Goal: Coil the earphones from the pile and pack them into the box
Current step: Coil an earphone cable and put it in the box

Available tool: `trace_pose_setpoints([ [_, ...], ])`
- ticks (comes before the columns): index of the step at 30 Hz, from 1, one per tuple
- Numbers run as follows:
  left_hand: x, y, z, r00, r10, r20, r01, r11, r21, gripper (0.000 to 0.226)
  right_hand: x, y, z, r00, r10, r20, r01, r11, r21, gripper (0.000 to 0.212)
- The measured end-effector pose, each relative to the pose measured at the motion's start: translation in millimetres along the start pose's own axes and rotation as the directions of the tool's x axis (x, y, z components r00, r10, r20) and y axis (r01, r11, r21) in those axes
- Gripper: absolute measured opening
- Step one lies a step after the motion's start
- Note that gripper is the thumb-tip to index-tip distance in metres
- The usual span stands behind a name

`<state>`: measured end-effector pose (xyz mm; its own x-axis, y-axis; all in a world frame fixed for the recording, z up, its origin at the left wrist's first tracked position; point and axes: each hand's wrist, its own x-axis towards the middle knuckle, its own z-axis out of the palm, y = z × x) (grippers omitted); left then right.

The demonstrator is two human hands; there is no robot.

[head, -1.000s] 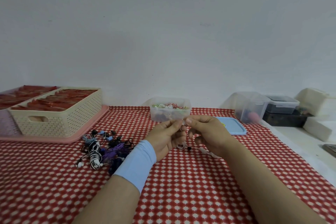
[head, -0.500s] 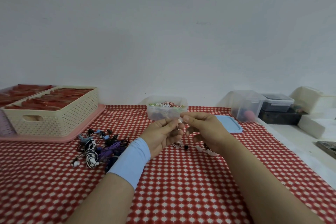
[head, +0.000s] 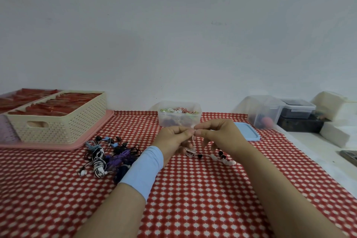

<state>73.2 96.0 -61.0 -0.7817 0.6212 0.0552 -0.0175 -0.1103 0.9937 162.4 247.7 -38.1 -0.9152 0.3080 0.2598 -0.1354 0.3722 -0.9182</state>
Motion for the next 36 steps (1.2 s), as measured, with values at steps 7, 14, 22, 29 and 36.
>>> trace_pose_setpoints([
  [7,1.8,0.2,-4.8,0.996,-0.011,0.085,0.011,1.0,-0.001,0.015,-1.7,-0.9,-11.7,0.97,0.146,0.196,-0.185,0.963,0.197,0.02],
  [14,1.8,-1.5,-6.7,0.985,-0.007,0.173,0.001,0.999,0.036,0.017,-1.0,5.7,-9.8,0.936,0.209,0.282,-0.272,0.94,0.206,0.022],
  [22,3.5,-3.8,-10.0,0.98,-0.04,0.195,0.025,0.997,0.077,0.012,-1.1,7.5,-12.1,0.937,0.19,0.292,-0.234,0.964,0.124,0.013],
  [29,10.3,0.1,-11.6,0.996,0.088,0.005,-0.087,0.966,0.245,0.009,2.5,2.3,-9.8,0.992,0.114,0.048,-0.111,0.992,-0.054,0.015],
  [36,16.5,5.0,-20.1,0.956,0.233,-0.177,-0.178,0.943,0.282,0.005,6.9,9.8,-27.4,0.933,0.326,0.153,-0.13,0.7,-0.702,0.011],
])
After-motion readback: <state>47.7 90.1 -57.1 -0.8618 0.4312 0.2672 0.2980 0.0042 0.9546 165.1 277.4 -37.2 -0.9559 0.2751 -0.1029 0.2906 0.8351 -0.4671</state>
